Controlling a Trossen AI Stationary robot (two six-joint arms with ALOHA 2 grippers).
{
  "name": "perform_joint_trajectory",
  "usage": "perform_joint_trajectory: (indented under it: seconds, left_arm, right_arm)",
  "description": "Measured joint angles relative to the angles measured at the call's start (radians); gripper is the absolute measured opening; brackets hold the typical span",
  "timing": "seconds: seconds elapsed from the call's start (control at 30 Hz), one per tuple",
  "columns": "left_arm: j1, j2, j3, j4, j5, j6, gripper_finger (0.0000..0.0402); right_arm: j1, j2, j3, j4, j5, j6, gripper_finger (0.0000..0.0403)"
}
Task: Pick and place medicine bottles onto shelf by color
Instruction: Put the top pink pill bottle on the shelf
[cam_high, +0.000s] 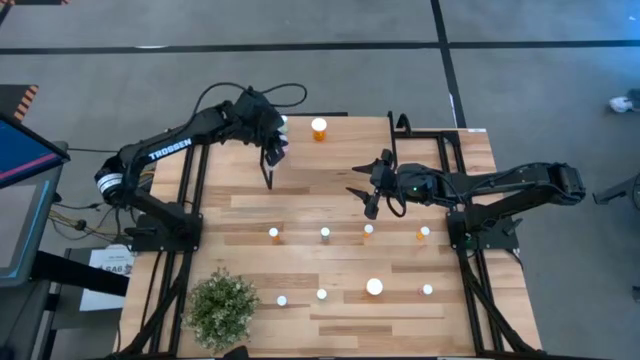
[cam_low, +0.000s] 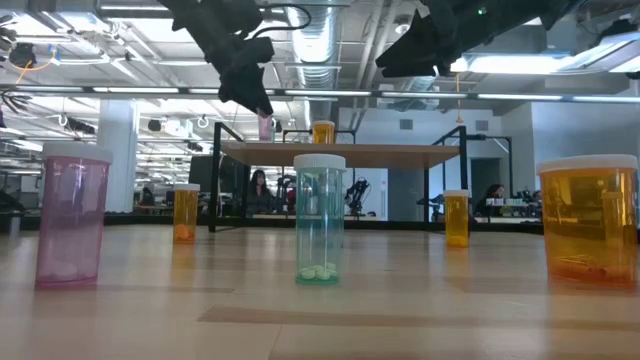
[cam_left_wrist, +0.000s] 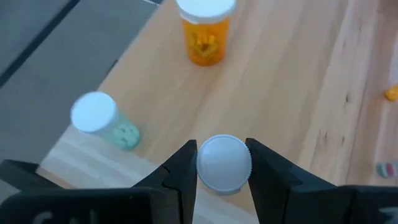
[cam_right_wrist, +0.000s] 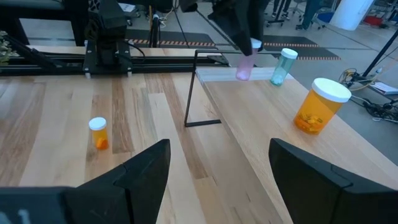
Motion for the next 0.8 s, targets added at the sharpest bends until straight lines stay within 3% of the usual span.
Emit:
perform_joint_trajectory:
  seconds: [0.8]
  left_arm:
    - [0.003, 0.047, -0.002, 0.016, -0.036, 0.01, 0.0125]
  right_arm:
    - [-0.002, 0.0, 0.0, -0.011, 0.0, 0.0, 0.0295]
